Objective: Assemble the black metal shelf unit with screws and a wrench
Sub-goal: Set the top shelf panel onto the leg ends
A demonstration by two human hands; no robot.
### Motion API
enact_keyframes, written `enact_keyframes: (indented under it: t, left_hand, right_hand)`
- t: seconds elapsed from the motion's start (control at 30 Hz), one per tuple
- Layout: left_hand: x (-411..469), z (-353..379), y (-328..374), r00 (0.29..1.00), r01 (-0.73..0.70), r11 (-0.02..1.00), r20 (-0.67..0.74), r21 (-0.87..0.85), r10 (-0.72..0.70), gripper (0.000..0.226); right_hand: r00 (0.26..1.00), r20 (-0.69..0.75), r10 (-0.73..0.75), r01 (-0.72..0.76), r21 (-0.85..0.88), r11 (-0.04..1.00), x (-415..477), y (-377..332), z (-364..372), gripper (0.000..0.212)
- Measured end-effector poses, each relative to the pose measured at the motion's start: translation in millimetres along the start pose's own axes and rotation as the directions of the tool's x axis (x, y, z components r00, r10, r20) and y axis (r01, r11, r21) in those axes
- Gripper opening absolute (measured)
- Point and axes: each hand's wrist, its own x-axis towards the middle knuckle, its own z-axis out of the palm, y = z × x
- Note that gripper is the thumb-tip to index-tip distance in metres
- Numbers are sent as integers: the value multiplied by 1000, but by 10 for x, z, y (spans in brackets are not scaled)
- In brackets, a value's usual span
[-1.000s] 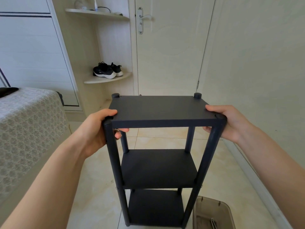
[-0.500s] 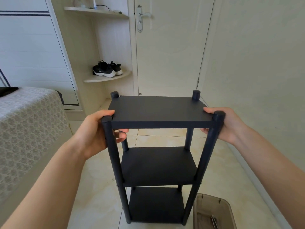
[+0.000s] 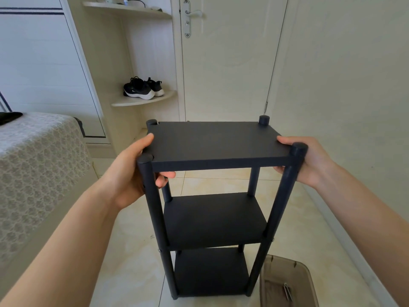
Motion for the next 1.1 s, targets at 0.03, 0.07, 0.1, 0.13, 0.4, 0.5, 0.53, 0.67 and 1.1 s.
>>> enact_keyframes:
  t: [0.03,0.07,0.1,0.13,0.4,0.5,0.53,0.67,1.1]
  left_hand:
    - [-8,1,-2,1000,16,1000,19,8,-16,45]
    - [-11,-3,-6,999,25,1000,27,10,-25,47]
    - [-11,-6,-10,999,25,1000,28,7,-25,48]
    - [-8,-6,-10,999,19,1000,29,5,-19,49]
    - [2,14,-34,999,33,998,-7,-58,-33,41]
    - [2,6,-53,998,53,994,-29,-95,-56,40]
    - [-3,6,-57,998,55,994,-25,-96,-58,40]
    - [-33,3,-91,999,33,993,20,-113,-31,41]
    - [-4,206,-198,945,-187,970,-298,-159,133,36]
  right_hand:
    - [1000,1,3,-3,6,1000,9,-5,-13,17]
    - [1000,9,7,-8,15,1000,16,-9,-20,17]
    - [1000,21,12,-12,27,1000,22,-6,-23,16]
    - [999,35,13,-15,34,999,28,-5,-26,16]
    - [997,81,22,-23,9,1000,57,-16,-58,27]
    - [997,71,36,-36,-2,999,57,-20,-51,39]
    - [997,64,37,-37,-3,999,54,-22,-48,40]
    - [999,38,26,-26,8,1000,43,-6,-52,37]
    - [939,-279,-201,145,-207,968,86,65,81,30]
